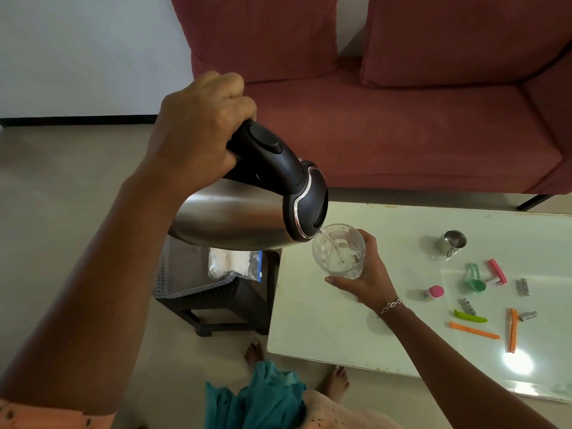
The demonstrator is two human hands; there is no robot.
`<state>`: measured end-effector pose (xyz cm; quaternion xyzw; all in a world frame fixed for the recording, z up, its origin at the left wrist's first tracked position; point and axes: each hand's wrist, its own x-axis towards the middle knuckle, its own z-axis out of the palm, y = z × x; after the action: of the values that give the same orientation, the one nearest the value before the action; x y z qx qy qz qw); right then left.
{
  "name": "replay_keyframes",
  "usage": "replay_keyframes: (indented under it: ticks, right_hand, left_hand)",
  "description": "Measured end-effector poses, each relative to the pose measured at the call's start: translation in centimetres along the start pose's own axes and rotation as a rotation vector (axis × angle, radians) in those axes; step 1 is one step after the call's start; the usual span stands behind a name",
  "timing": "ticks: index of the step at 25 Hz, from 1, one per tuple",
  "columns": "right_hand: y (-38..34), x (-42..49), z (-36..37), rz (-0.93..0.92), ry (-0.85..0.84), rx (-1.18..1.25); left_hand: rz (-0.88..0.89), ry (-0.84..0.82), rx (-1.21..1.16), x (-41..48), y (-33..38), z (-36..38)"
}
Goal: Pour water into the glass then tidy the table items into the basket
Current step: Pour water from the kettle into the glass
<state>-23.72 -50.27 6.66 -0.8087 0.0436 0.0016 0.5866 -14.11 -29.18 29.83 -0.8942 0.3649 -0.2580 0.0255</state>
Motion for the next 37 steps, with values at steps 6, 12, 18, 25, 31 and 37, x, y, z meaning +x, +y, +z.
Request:
replay_keyframes:
  ticks: [6,12,18,25,31,37]
  right_hand:
    - [-0.2,-0.3,0.3,-0.012,0.0,0.009]
    - [-0.6,0.0,0.5,-0.018,0.0,0.003]
    - [-1.1,0.4,0.6,-0.015,0.006,0.007]
    - [-1.4,1.1,0.3,-0.027,0.024,0.014]
    - [-1.9,2.3,0.0,-0.038,0.056,0.062]
    - [-2.4,3.5,-0.1,-0.035,0.084,0.042]
  left_hand:
    - [-0.008,0.016,0.003,-0.4,-0.2,0.0]
    - [-0.029,0.011,-0.002,-0.3,-0.5,-0.4]
    - [0.027,0.046,-0.015,0.0,-0.7,-0.4]
    - [0.013,0.058,0.013,0.6,-1.0,-0.2]
    - [0.015,0.07,0.069,1.6,-1.6,-0.4]
    - [0.001,0.109,0.101,2.4,-2.5,-0.4]
